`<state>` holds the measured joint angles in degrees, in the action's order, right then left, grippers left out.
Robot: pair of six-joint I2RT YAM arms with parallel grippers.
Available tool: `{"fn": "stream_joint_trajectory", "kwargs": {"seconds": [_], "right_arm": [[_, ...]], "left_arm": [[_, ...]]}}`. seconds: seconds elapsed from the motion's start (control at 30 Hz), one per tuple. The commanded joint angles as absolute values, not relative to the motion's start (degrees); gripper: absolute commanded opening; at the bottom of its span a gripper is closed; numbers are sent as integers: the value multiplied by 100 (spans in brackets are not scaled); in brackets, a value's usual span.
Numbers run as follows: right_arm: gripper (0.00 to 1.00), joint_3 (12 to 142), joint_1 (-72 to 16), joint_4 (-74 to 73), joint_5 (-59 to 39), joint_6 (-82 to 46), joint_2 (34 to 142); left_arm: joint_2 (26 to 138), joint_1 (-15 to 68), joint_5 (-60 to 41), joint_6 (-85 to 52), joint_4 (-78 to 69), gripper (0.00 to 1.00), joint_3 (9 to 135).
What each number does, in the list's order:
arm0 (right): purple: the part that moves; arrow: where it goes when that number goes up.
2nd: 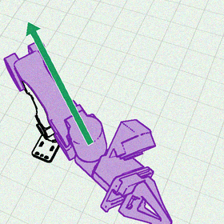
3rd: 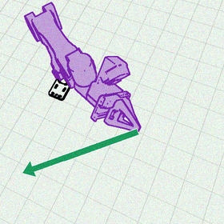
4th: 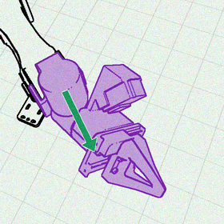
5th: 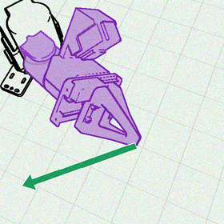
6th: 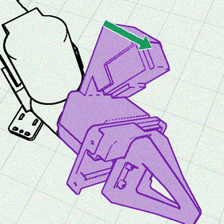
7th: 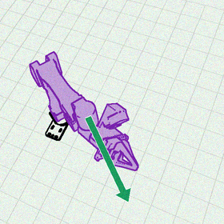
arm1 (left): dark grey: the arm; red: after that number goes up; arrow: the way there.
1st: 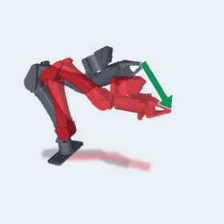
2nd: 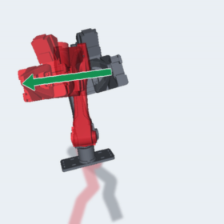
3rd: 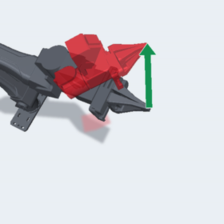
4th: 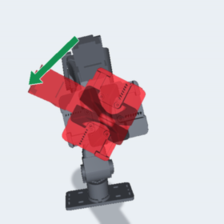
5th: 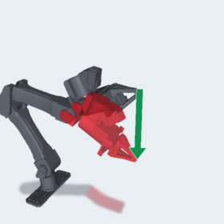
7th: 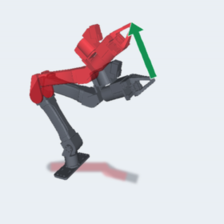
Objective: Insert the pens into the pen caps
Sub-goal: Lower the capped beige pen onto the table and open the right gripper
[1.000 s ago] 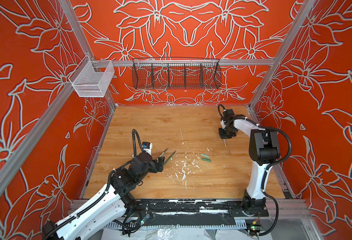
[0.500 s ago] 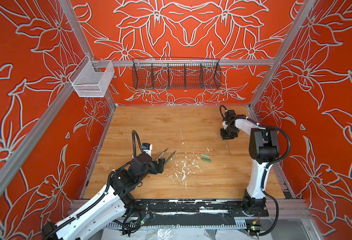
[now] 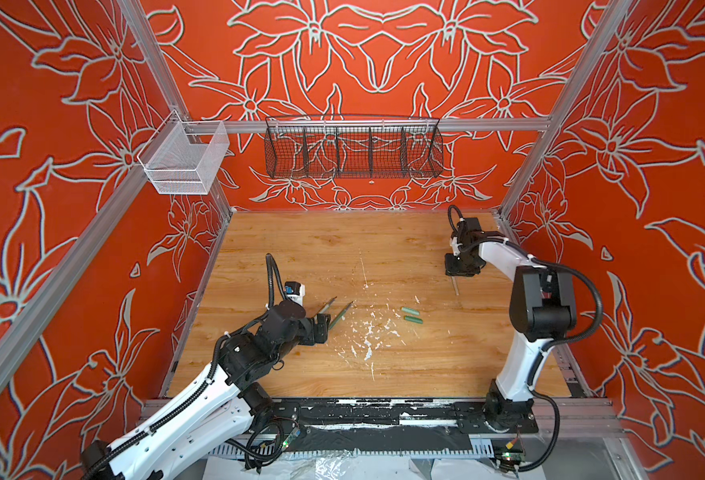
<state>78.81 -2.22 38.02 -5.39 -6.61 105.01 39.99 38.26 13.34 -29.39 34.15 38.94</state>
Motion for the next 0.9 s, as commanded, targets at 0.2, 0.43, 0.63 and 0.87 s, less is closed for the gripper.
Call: {"fn": "stream_joint_trajectory", "kwargs": {"seconds": [0.2,0.43,0.63,0.87], "right_arm": [[43,6738,-664,2828,-1688,-1461,8044],[44,5697,-1812,3144,-1632,-1509,6693],[46,4646,-2363,3238,-1651,-2111,5613],[47,4379,-2399,3115,-1349,-2256,6220]], "left_arm": [[4786,3814,1225,-2878,3787,97,4805],[5038,3814,1125,-3146,3181,97,4671],[4832,3814,1455,-3248,2733,97,4227],[4382,3814,1664,-2976,2619,97,3925]]}}
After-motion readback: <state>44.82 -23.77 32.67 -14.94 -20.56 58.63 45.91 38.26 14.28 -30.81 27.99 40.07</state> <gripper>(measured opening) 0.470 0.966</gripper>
